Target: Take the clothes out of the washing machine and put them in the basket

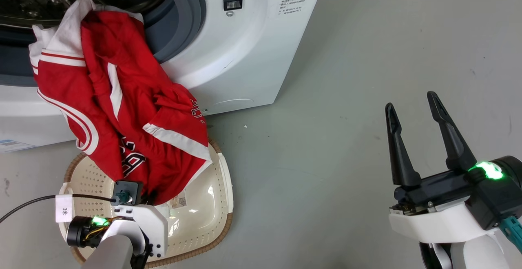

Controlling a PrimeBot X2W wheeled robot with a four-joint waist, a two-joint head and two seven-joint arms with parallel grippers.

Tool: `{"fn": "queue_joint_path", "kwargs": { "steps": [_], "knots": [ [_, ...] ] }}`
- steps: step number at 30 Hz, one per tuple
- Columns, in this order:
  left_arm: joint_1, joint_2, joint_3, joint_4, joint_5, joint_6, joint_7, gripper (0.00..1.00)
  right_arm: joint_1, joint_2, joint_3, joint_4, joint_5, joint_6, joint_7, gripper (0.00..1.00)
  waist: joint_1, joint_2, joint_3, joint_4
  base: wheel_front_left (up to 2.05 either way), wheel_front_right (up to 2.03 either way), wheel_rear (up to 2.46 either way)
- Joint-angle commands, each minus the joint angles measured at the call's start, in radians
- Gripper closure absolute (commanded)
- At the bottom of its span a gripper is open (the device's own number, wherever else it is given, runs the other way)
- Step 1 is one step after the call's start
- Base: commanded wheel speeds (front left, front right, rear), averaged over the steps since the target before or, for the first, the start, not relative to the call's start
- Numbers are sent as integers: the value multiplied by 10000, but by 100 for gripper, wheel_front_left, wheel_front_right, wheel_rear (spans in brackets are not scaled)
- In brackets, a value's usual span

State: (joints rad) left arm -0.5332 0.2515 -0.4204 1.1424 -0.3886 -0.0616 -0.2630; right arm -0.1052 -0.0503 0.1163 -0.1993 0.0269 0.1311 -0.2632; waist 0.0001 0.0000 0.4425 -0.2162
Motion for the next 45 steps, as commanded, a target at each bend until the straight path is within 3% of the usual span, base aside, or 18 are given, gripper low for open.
{"fn": "queue_joint_path", "kwargs": {
  "steps": [1,2,3,12,18,34,45],
  "knots": [
    [-113,-21,-34,100,85,-18,-26,100,-191,2,-12,-45,45,-7,-24,0,-1,0,8,-3,0,0,0],
    [-122,-55,-33,237,32,-60,-26,100,-194,2,-5,-38,43,-7,-24,0,-1,0,7,-9,0,0,0],
    [-188,-50,-101,288,124,-26,-26,0,-197,2,0,-32,41,-7,-24,0,-1,0,-1,-12,0,0,0],
    [-7,-223,-137,655,113,-161,-26,0,132,2,-8,107,-42,-7,-24,0,-1,0,-547,106,0,0,0],
    [353,-162,6,85,154,-29,-27,0,358,2,-20,136,-78,-7,-24,0,-1,0,-1029,224,0,0,0],
    [1937,-36,1516,-3924,1052,1247,-27,0,952,3,11,212,-133,-7,-24,0,-1,0,-2030,436,0,0,0],
    [1111,-181,2539,-4088,1077,1081,-27,0,679,3,65,118,-27,-7,-24,0,-1,0,-1688,270,0,0,0]
  ]
}}
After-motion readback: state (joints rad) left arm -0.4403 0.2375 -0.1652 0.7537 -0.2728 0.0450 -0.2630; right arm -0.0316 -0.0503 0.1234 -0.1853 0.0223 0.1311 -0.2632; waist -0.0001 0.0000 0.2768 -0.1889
